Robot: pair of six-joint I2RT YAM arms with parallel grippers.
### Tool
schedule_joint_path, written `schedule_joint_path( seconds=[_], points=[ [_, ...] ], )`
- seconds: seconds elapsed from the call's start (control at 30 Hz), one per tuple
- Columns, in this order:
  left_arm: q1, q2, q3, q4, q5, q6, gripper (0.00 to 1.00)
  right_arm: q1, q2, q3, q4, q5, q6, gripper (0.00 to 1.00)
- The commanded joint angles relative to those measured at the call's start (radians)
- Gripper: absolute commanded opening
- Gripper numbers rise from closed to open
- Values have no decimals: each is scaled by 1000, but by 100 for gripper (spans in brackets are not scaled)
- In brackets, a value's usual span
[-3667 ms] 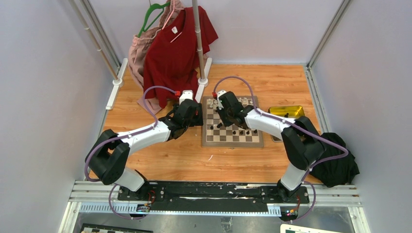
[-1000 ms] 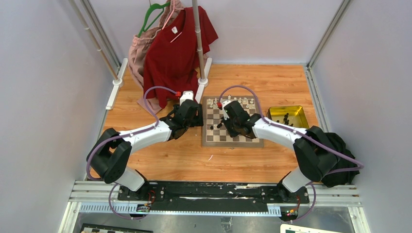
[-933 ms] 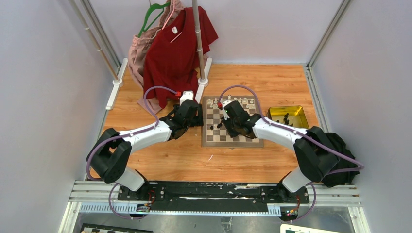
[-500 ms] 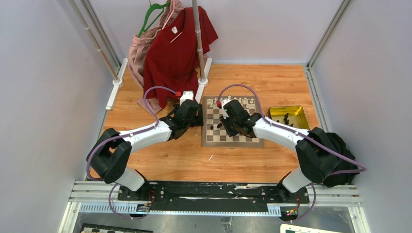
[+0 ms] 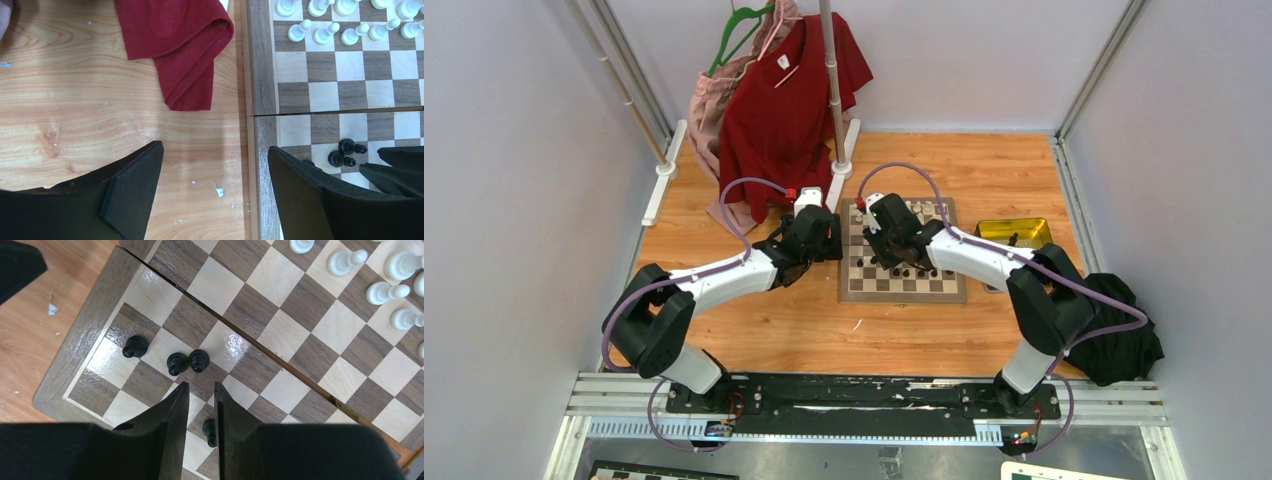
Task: Set up the chess pieces on the board
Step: Pick up the chess piece from the chessboard.
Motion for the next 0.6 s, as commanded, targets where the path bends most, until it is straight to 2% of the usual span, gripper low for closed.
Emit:
schedule_joint_path(
  seconds=[0.0,0.57],
  points=[
    [-6,0,1,32,-22,0,82,14,33,36,15,23,-25,29],
    [-6,15,5,36,-19,2,82,-5,76,65,32,15,-39,29]
  ],
)
